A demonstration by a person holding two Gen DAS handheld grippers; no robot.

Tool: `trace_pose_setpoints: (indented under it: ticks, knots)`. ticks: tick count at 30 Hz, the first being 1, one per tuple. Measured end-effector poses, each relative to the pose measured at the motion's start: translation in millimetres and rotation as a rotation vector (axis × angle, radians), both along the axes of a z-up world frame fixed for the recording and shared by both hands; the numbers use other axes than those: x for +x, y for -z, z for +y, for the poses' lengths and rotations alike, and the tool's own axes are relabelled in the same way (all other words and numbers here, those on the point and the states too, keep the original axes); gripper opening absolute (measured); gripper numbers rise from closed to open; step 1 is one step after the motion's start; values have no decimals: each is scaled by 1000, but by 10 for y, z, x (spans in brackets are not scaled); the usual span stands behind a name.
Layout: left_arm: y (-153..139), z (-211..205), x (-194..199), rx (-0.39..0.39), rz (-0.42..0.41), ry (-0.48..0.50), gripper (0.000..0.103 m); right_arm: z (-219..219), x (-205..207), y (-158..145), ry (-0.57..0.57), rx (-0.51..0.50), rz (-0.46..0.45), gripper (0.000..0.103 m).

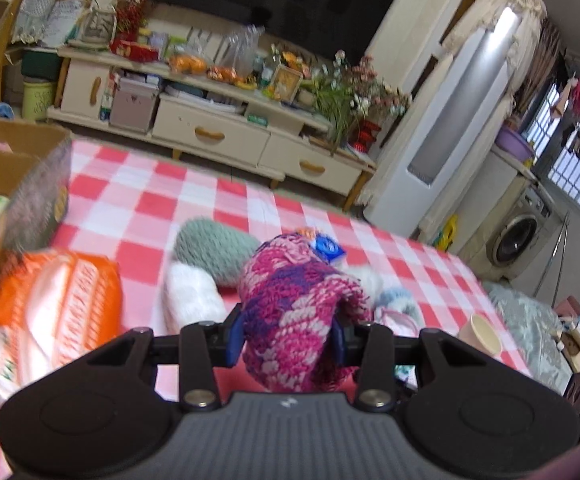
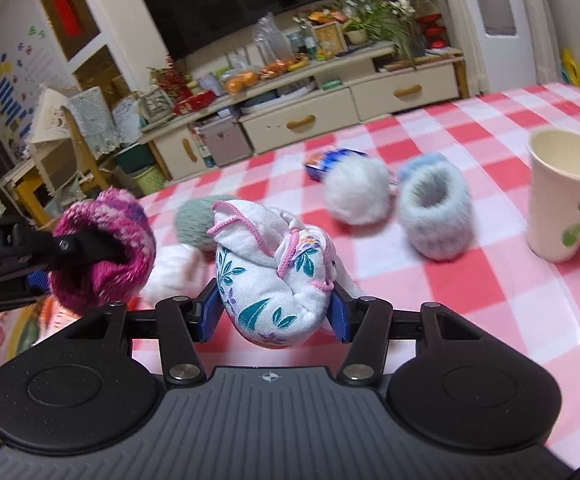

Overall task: Organize soft objects
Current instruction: 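Carry the hat into the cardboard box with the left tool while the right tool drops the shoe in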

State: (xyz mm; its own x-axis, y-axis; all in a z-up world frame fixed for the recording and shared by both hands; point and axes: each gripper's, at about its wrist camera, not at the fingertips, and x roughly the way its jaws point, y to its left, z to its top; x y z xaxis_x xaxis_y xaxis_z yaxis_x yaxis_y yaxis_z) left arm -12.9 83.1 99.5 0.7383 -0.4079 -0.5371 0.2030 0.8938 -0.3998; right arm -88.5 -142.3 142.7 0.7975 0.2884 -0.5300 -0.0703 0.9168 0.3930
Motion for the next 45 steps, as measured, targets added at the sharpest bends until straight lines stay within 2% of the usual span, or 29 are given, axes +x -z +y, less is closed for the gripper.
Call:
trace_pose_setpoints:
  ticks: [6,12,20,28,35,40,42,45]
  knots:
    - [-178,329,41,-13,-60,-83,40,328,43,-199,-89,-9,-42,67]
    - [-288,775,105,-11,-97,-216,40,784,81,-379,-212,-27,-87,67]
    - [-364,1428,194,34,-123,-413,40,1506,92,-625,-396,-72,-165,67]
    - [-376,1934,250,138,-130,-558,40,2174,113,-692,-583,-120,-219,67]
    - [-294,2151,314,153,-85,-576,41,2604,201,-563,-699,-202,-222,67]
    - [-230,2221,338,180,-61,-565,41,2708,143,-459,-733,-245,-204,68]
    - [-211,2224,342,184,-50,-562,43,2742,167,-451,-734,-265,-198,71]
    - [-211,2201,345,198,-40,-556,45,2677,111,-455,-721,-256,-201,89]
